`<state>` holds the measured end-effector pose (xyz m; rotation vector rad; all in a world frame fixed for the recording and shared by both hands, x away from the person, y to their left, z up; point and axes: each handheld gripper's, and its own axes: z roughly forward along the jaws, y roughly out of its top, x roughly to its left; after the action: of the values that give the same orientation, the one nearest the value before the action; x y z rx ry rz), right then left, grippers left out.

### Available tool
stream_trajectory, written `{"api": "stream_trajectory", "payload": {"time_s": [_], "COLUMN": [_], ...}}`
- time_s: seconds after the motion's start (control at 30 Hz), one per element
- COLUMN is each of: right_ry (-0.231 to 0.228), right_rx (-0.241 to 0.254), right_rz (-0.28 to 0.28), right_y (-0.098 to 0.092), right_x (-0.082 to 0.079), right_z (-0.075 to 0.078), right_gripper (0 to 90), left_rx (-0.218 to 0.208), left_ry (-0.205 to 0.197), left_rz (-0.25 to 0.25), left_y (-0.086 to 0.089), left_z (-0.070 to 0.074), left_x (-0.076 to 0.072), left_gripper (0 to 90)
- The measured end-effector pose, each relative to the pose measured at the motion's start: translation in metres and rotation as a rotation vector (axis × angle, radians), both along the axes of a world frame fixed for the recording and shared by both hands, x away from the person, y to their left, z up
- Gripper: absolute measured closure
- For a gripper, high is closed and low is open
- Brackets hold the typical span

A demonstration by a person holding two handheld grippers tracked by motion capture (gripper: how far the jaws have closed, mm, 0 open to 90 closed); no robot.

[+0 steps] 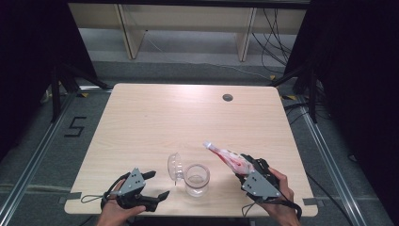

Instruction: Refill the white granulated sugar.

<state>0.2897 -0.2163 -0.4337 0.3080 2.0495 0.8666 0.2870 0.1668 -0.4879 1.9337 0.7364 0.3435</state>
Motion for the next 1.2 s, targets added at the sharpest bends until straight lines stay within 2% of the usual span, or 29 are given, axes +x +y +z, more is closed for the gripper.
{"api": "stream_trajectory", "payload": {"time_s": [0.07, 0.2, 0.23, 0.3, 0.33, 0.37, 0.4, 0.5, 0.6, 0.63, 0.73, 0.77, 0.83, 0.87, 0.9, 0.93, 0.97, 1.0, 1.03, 1.07, 1.1, 1.13, 1.17, 1.2], "right_ry": [-0.024, -0.044, -0.096, -0.098, -0.127, -0.127, -0.146, -0.191, -0.192, -0.216, -0.211, -0.235, -0.221, -0.225, -0.225, -0.250, -0.245, -0.262, -0.262, -0.273, -0.273, -0.298, -0.284, -0.282], "right_rx": [-0.070, -0.127, -0.188, -0.231, -0.265, -0.265, -0.290, -0.396, -0.417, -0.456, -0.447, -0.489, -0.478, -0.501, -0.501, -0.535, -0.534, -0.562, -0.562, -0.598, -0.598, -0.634, -0.611, -0.618], "right_rz": [0.023, 0.030, 0.031, 0.009, 0.026, 0.026, 0.028, 0.055, 0.040, 0.065, 0.060, 0.078, 0.056, 0.063, 0.063, 0.079, 0.066, 0.075, 0.075, 0.086, 0.086, 0.111, 0.102, 0.099], "right_y": [0.004, 0.007, 0.010, 0.014, 0.015, 0.015, 0.016, 0.021, 0.022, 0.023, 0.023, 0.024, 0.024, 0.025, 0.025, 0.026, 0.026, 0.027, 0.027, 0.028, 0.028, 0.029, 0.028, 0.029], "right_x": [-0.002, -0.004, -0.006, -0.009, -0.008, -0.008, -0.009, -0.011, -0.015, -0.014, -0.017, -0.017, -0.019, -0.019, -0.019, -0.019, -0.021, -0.021, -0.021, -0.023, -0.023, -0.022, -0.023, -0.024], "right_z": [0.002, 0.003, 0.003, 0.002, 0.002, 0.002, 0.003, 0.005, 0.004, 0.008, 0.007, 0.009, 0.006, 0.006, 0.006, 0.007, 0.005, 0.005, 0.005, 0.005, 0.005, 0.008, 0.005, 0.005], "right_gripper": [47.8, 47.8, 47.8, 47.9, 47.9, 47.9, 47.9, 48.1, 48.1, 48.2, 48.2, 48.2, 48.3, 48.3, 48.3, 48.4, 48.4, 48.5, 48.5, 48.6, 48.6, 48.6, 48.6, 48.6], "left_rx": [-0.005, -0.001, 0.001, 0.002, 0.003, 0.003, 0.005, 0.002, -0.006, -0.004, 0.002, 0.002, -0.004, -0.014, -0.014, 0.002, 0.002, 0.004, 0.003, 0.001, -0.001, -0.013, -0.003, -0.003], "left_ry": [-0.002, 0.000, 0.001, -0.002, -0.001, -0.001, -0.002, 0.004, 0.006, 0.001, 0.003, 0.003, 0.006, 0.007, 0.007, 0.001, 0.001, 0.001, 0.002, -0.001, 0.001, 0.007, 0.005, 0.003], "left_rz": [0.000, 0.001, -0.002, -0.004, -0.005, -0.005, -0.007, -0.002, -0.006, -0.007, -0.007, -0.007, -0.002, -0.002, -0.002, -0.009, -0.009, -0.008, -0.008, -0.009, -0.009, -0.001, -0.006, -0.003], "left_y": [-0.001, 0.000, 0.000, -0.001, -0.001, -0.001, -0.001, 0.000, -0.001, -0.001, 0.000, 0.000, 0.000, -0.001, -0.001, 0.000, 0.000, 0.000, 0.000, 0.000, 0.000, -0.001, 0.000, -0.001], "left_z": [0.000, 0.000, -0.001, -0.001, -0.001, -0.001, -0.001, -0.001, -0.001, -0.002, -0.001, -0.001, -0.001, -0.002, -0.002, -0.001, -0.001, -0.001, -0.001, -0.001, -0.001, -0.001, -0.001, -0.001], "left_x": [0.000, 0.000, 0.000, 0.001, 0.000, 0.000, 0.000, 0.000, 0.001, 0.001, 0.000, 0.000, 0.001, 0.001, 0.001, 0.001, 0.001, 0.000, 0.000, 0.001, 0.001, 0.000, 0.001, 0.000], "left_gripper": [16.1, 16.1, 16.1, 16.1, 16.1, 16.1, 16.1, 16.1, 16.1, 16.1, 16.1, 16.1, 16.1, 16.1, 16.0, 16.0, 16.0, 16.0, 16.0, 16.0, 16.0, 16.0, 16.0, 16.0]}}
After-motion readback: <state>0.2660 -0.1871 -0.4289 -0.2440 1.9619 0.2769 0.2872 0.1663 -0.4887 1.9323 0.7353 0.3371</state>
